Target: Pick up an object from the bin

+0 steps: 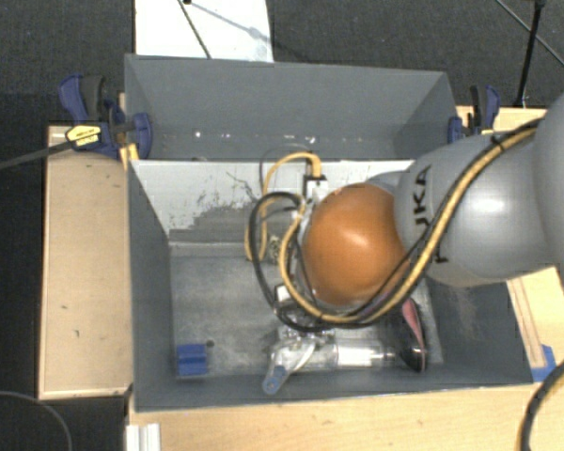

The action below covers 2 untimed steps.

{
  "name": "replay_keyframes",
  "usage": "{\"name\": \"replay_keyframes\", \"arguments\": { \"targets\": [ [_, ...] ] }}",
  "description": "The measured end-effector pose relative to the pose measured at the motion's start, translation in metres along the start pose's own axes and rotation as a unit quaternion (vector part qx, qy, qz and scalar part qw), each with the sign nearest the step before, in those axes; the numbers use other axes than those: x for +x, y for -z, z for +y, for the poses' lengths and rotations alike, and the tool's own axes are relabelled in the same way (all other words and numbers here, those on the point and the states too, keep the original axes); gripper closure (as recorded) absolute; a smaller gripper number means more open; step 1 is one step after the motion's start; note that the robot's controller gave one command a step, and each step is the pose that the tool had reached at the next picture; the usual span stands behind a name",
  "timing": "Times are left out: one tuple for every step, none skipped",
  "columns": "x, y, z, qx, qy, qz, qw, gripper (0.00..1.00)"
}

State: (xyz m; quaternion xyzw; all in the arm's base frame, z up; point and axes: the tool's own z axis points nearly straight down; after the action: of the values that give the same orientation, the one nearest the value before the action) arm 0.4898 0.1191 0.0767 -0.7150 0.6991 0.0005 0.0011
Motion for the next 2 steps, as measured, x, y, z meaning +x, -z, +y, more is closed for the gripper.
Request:
{"name": "replay_keyframes", "arguments": {
  "targets": [
    [0.0000, 0.0000, 0.0000, 0.000, 0.000, 0.0000, 1.0000, 1.00],
    [0.0000, 0.0000, 0.0000, 0.000, 0.000, 0.0000, 1.0000, 1.00]
  ]
}}
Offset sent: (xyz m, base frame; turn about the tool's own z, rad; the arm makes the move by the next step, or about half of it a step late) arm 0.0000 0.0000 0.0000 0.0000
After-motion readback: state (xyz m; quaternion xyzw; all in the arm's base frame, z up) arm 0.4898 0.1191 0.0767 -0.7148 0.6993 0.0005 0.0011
